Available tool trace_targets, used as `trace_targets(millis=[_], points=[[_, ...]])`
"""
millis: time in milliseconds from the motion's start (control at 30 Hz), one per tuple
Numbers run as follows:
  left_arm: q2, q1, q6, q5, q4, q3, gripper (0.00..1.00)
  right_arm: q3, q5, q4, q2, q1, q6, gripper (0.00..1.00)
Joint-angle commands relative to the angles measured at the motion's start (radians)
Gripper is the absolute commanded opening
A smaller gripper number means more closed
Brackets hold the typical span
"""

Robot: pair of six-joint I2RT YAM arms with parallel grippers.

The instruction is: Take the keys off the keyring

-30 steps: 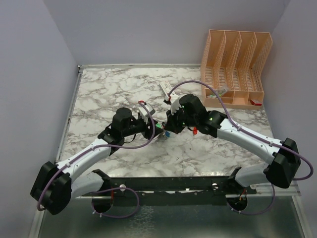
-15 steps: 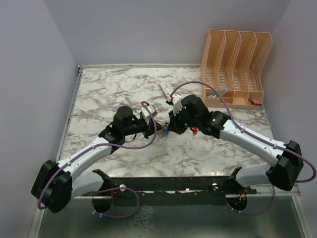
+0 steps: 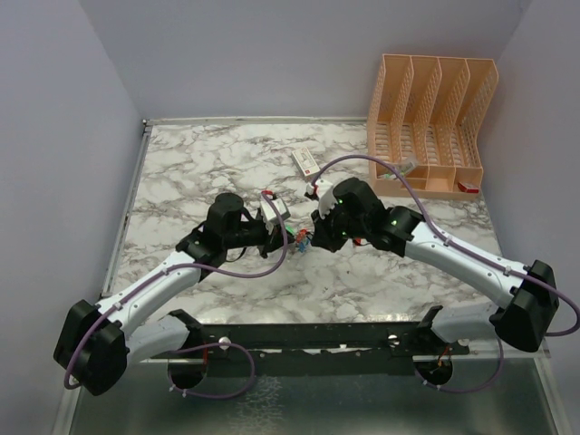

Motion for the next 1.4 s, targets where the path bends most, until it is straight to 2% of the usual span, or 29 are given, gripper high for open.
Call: trace_targets(millis=[0,600,733,833,900,1033,1200,1367], points=[[-0.020,0.000,0.058,0.052,-0.064,0.036,0.00,-0.005,-0.039,-0.033,0.007,-0.002,-0.030,0.01],[-0.036,-0.002,0.095,0.083,-0.125,0.057,0.00,0.068,-0.137,-0.048,0.091,-0.002,-0.057,0.01],[-0.039,-0.003,0.102,0.072,-0.137,0.061,0.00,0.085,-0.170,-0.065,0.111,-0.003,-0.091,0.01],[-0.052,-0.005,0.109,0.011,-0.144,0.059,0.00,0.091,-0.177,-0.087,0.114,-0.002,-0.094,0.01],[-0.071,-0.005,0.110,-0.060,-0.144,0.057,0.07,0.090,-0.181,-0.098,0.105,-0.002,-0.095,0.01],[-0.120,-0.005,0.111,-0.134,-0.133,0.041,0.32,0.083,-0.192,-0.107,0.091,-0.002,-0.079,0.01],[-0.144,-0.005,0.093,-0.146,-0.126,0.041,0.44,0.112,-0.231,-0.131,0.113,-0.002,-0.039,0.01],[-0.175,-0.005,0.060,-0.184,-0.123,0.043,0.48,0.154,-0.257,-0.133,0.156,-0.003,0.013,0.01]])
